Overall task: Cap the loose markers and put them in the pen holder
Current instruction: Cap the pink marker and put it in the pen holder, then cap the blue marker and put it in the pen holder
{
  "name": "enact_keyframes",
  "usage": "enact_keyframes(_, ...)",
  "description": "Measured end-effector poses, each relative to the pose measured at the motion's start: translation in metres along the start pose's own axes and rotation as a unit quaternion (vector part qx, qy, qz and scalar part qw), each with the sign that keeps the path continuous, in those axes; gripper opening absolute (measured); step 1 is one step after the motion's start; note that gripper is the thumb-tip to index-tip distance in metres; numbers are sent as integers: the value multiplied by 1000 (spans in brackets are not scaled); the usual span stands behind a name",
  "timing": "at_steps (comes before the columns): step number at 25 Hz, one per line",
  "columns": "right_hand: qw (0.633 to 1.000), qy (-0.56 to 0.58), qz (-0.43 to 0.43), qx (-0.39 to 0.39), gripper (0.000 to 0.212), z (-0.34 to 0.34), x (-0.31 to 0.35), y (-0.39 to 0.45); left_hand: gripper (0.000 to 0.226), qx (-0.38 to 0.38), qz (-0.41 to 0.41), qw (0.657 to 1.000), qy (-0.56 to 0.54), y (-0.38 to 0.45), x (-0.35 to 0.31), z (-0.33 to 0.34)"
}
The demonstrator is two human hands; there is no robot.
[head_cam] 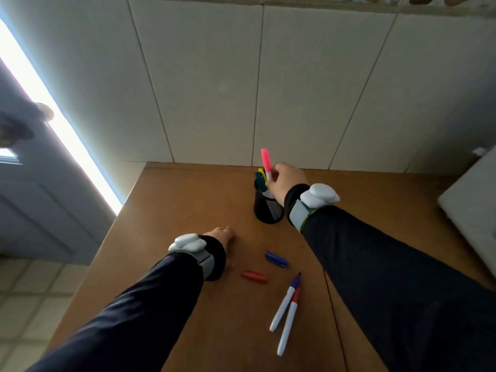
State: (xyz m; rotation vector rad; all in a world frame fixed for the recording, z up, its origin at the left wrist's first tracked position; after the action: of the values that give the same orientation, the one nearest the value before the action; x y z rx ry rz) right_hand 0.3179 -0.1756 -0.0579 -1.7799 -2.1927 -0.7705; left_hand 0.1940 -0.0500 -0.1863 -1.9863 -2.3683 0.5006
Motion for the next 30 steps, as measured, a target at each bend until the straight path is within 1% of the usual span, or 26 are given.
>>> enact_keyframes(2,999,-21,-9,31,23,15,-2,0,84,3,5,1000,-4,5,2,3)
enact_keyframes(3,1000,-10,-5,26,24,12,-5,-3,83,1,10,1000,-4,3,1,4)
enact_keyframes(5,999,30,2,-24,23,-6,-8,-8,81,-2,5,1000,-2,3,4,3)
enact_keyframes(7,997,43,-20,-62,14,-30,-12,-30,80,-5,2,1000,0,-1,3,0)
enact_keyframes(8,998,33,-28,-43,8,-32,-16,-46,79,-9,2,1000,1,-2,3,-1)
enact_keyframes(9,1000,16,-24,1,6,-27,-23,-65,79,-12,1,1000,2,-4,4,-2)
enact_keyframes(11,991,-45,4,127,18,-2,-44,-112,73,-18,-1,1000,5,-11,2,-2)
enact_keyframes(12,981,-81,19,175,23,11,-56,-132,69,-26,-5,1000,5,-15,2,-1)
enact_keyframes(13,971,-114,35,205,29,20,-67,-151,64,-39,-9,999,-1,-23,0,-1)
enact_keyframes(15,958,-154,69,234,38,37,-82,-177,59,-66,-13,998,-18,-36,-1,2)
enact_keyframes(19,956,-137,147,213,33,39,-83,-200,57,-96,-13,994,-46,-59,7,4)
enact_keyframes(22,952,-155,155,213,26,38,-79,-204,51,-98,-14,993,-57,-66,12,3)
enact_keyframes(24,949,-152,166,220,29,41,-78,-206,46,-97,-21,993,-67,-69,15,3)
enact_keyframes(27,957,-95,196,191,30,39,-80,-198,38,-102,-28,991,-83,-67,10,-4)
enact_keyframes(30,969,-42,195,143,27,27,-80,-181,35,-117,-23,988,-97,-57,-7,-18)
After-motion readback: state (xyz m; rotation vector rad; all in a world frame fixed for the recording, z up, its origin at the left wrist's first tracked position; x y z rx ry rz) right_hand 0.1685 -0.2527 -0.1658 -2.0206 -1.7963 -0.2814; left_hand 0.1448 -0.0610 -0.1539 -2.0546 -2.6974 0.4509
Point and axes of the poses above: each hand's wrist, its own y-axis towards the middle knuckle, its own z-axis out of the palm, x = y × z, the point moved 10 cm from there along y, towards the middle knuckle, and after that the axes turned 15 degrees about -x, right-handed, at the moved point
